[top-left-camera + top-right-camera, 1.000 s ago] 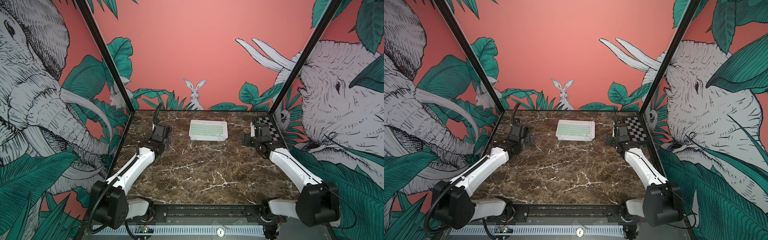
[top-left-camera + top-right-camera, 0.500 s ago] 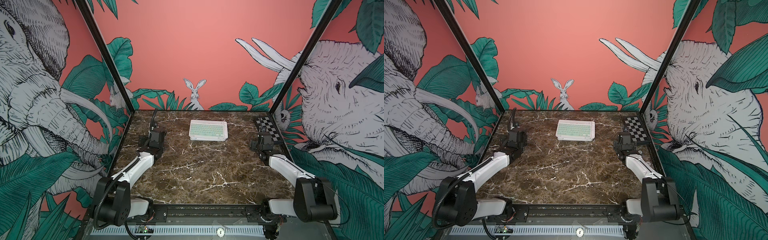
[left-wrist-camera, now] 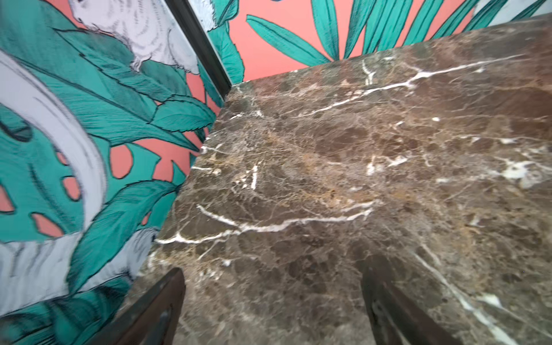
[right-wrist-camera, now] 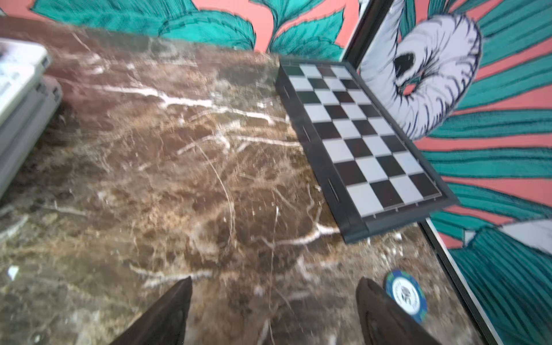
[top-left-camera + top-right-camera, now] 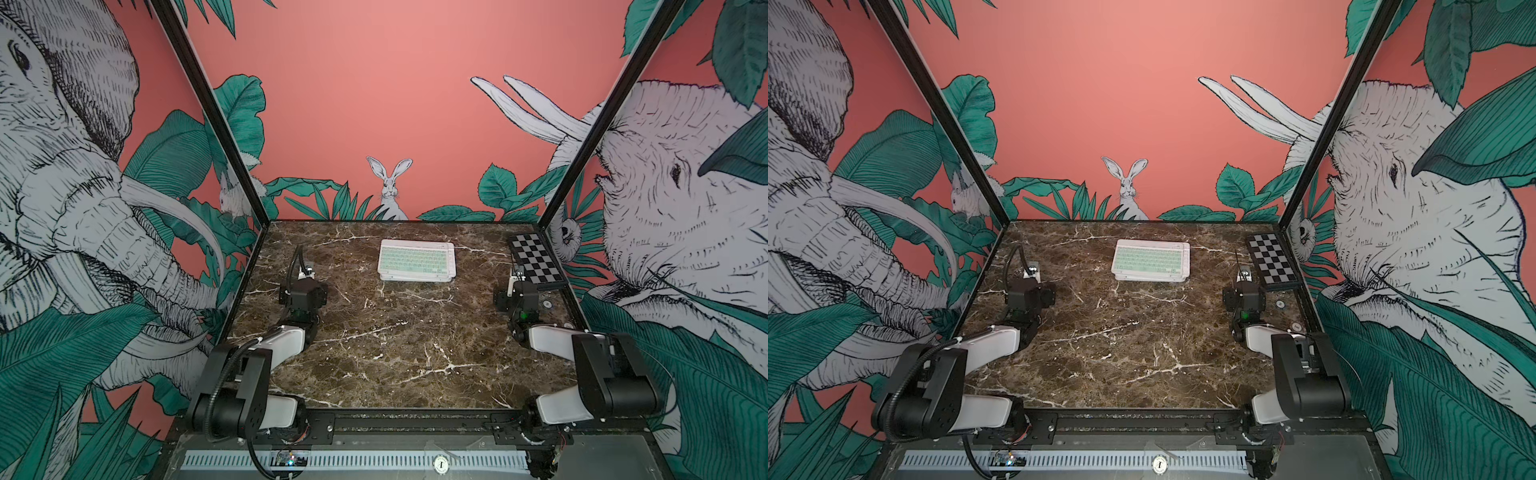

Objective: Stack the numeric keypads
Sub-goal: Reset both arms

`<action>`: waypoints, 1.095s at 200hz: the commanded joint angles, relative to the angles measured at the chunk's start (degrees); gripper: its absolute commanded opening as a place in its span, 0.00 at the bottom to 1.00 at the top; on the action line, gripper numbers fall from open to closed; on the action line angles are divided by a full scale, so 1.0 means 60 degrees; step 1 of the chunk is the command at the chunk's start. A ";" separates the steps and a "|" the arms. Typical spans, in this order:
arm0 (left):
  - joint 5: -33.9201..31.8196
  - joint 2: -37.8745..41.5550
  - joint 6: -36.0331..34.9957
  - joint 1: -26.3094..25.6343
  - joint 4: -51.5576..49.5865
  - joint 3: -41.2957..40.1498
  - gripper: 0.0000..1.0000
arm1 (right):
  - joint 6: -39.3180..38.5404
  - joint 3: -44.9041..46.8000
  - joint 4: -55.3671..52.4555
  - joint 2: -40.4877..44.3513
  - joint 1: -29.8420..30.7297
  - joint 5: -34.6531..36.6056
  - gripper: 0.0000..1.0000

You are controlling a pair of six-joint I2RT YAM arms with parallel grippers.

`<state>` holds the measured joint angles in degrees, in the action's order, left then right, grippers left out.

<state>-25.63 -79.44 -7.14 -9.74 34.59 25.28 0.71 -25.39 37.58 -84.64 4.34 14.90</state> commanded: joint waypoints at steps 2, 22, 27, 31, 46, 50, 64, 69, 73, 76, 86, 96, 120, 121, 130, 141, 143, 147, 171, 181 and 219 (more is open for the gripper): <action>0.0726 -0.0486 -0.0047 0.0143 0.1648 -0.0199 0.95 | -0.0137 0.0406 0.1715 -0.0317 -0.0080 -0.0300 0.86; 0.1437 -0.1027 -0.0224 0.0229 0.1933 -0.0116 0.94 | -0.0100 0.0568 0.2281 -0.0555 -0.0123 -0.0247 0.88; 0.1556 -0.1188 -0.0258 0.0256 0.2099 -0.0077 0.94 | -0.0088 0.0526 0.2124 -0.0518 -0.0141 -0.0265 0.88; 0.1642 -0.1268 -0.0247 0.0325 0.2105 -0.0028 0.94 | -0.0068 0.0500 0.1987 -0.0468 -0.0150 -0.0291 0.88; 0.2271 -0.1170 0.0106 0.0696 0.1156 0.0295 0.94 | -0.0071 0.0499 0.2102 -0.0522 -0.0166 -0.0340 0.91; 0.2465 -0.1239 0.0167 0.0800 0.1250 0.0282 0.93 | -0.0063 0.0486 0.2068 -0.0528 -0.0179 -0.0370 0.92; 0.3047 -0.1302 0.0248 0.1058 0.1592 0.0143 0.94 | -0.0039 0.0467 0.1943 -0.0480 -0.0210 -0.0417 0.96; 0.3220 -0.1253 0.0252 0.1094 0.1528 0.0113 0.94 | -0.0020 0.0466 0.1975 -0.0494 -0.0220 -0.0421 0.98; 0.3310 -0.1268 0.0230 0.1092 0.1626 0.0080 0.94 | -0.0023 0.0464 0.1976 -0.0497 -0.0225 -0.0425 0.99; 0.3336 -0.1320 0.0216 0.1097 0.1758 0.0035 0.94 | -0.0022 0.0473 0.1970 -0.0498 -0.0225 -0.0431 0.99; 0.3526 -0.1484 0.0150 0.1099 0.2151 -0.0056 0.95 | -0.0022 0.0474 0.1961 -0.0497 -0.0234 -0.0439 0.99; 0.3561 -0.1493 0.0123 0.1096 0.2134 -0.0060 0.97 | -0.0023 0.0476 0.1955 -0.0498 -0.0225 -0.0446 0.99; 0.3613 -0.1492 0.0149 0.1136 0.2043 -0.0027 0.99 | -0.0009 0.0458 0.1961 -0.0498 -0.0251 -0.0446 0.99; 0.3612 -0.1494 0.0149 0.1145 0.2050 -0.0025 0.99 | -0.0012 0.0462 0.1958 -0.0498 -0.0245 -0.0446 0.99; 0.3728 -0.1483 0.0124 0.1150 0.2014 -0.0033 0.99 | -0.0016 0.0454 0.1954 -0.0498 -0.0240 -0.0446 0.99; 0.3811 -0.1546 0.0118 0.1165 0.2157 -0.0078 1.00 | -0.0012 0.0455 0.1953 -0.0498 -0.0243 -0.0453 0.99; 0.3804 -0.1553 0.0105 0.1168 0.2174 -0.0081 0.99 | -0.0015 0.0456 0.1954 -0.0498 -0.0241 -0.0448 0.99; 0.3812 -0.1555 0.0106 0.1165 0.2192 -0.0082 1.00 | -0.0016 0.0458 0.1954 -0.0498 -0.0240 -0.0447 0.99; 0.3828 -0.1534 0.0102 0.1169 0.2130 -0.0067 1.00 | -0.0027 0.0457 0.1962 -0.0498 -0.0240 -0.0446 0.99; 0.3824 -0.1507 0.0102 0.1163 0.2129 -0.0081 1.00 | -0.0030 0.0469 0.1954 -0.0498 -0.0240 -0.0445 0.99; 0.3828 -0.1482 0.0091 0.1161 0.2118 -0.0115 1.00 | -0.0027 0.0469 0.1939 -0.0483 -0.0240 -0.0432 0.99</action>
<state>-3.49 -88.58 -6.26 -3.05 45.52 25.34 0.60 -22.22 46.78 -87.74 3.20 12.58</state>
